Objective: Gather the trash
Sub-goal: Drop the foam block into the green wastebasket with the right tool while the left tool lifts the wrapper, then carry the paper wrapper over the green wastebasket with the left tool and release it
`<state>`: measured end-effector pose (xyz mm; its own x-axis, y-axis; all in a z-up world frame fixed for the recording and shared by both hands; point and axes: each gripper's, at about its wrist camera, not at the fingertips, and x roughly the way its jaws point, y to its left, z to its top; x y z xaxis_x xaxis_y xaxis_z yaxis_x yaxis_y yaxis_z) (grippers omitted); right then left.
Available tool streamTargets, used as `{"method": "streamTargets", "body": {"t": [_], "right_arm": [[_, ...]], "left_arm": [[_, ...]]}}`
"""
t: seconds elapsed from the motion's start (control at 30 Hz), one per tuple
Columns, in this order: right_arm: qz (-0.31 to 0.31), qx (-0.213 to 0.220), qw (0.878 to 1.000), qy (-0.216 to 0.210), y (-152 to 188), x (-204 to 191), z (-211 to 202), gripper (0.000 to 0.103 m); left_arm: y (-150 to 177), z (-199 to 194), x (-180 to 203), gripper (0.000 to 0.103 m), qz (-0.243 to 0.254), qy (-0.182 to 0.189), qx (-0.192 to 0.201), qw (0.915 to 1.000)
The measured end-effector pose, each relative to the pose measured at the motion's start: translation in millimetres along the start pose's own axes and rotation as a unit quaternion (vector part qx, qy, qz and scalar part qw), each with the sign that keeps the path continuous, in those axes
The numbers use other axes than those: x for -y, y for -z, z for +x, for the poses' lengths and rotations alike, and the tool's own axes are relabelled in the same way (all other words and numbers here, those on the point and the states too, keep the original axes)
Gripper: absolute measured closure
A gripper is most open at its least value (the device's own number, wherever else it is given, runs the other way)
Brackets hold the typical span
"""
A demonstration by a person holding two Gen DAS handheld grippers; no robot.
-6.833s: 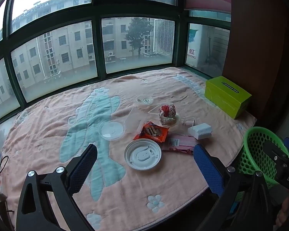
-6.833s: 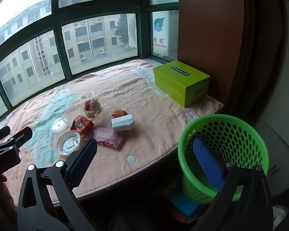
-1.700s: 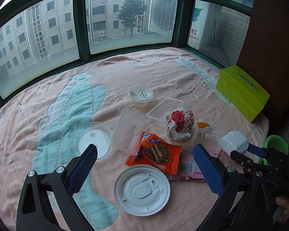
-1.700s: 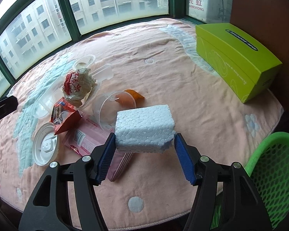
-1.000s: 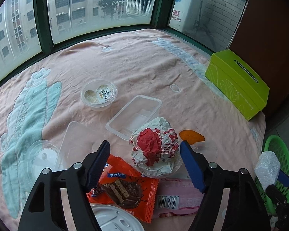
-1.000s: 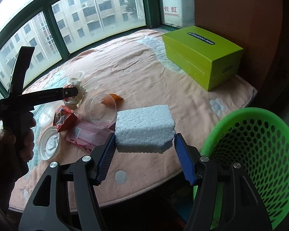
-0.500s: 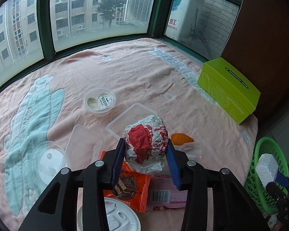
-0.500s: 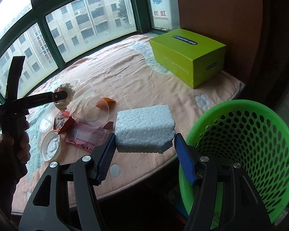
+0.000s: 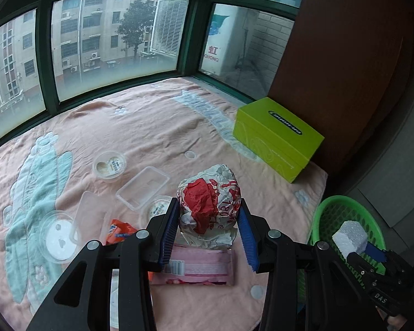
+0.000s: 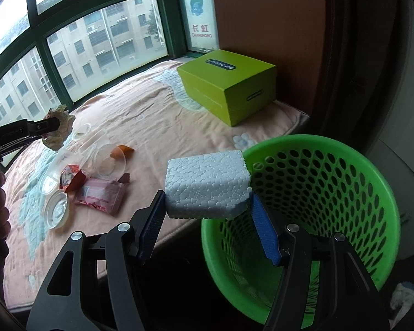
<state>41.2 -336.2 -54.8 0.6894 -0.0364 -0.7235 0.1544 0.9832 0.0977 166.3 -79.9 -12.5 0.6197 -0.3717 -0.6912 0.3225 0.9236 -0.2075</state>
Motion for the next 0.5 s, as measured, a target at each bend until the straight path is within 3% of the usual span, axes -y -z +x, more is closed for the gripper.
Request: {"method": "streamTargets", "body": {"t": [0.37,0.5], "right_arm": [[0.035,-0.001,0.999,0.029,16.4,45.6,-15.0,0.04],[0.05,0.003,0.998,0.032,20.7,58.5,-20.5,0.032]], "left_arm": [[2.7,1.8,72.3,0.062,0.046,0.055,-0.008,0.9974],[5.0,1.9,95.5,0.062,0.064,0.072,-0.011,0.9953]]}}
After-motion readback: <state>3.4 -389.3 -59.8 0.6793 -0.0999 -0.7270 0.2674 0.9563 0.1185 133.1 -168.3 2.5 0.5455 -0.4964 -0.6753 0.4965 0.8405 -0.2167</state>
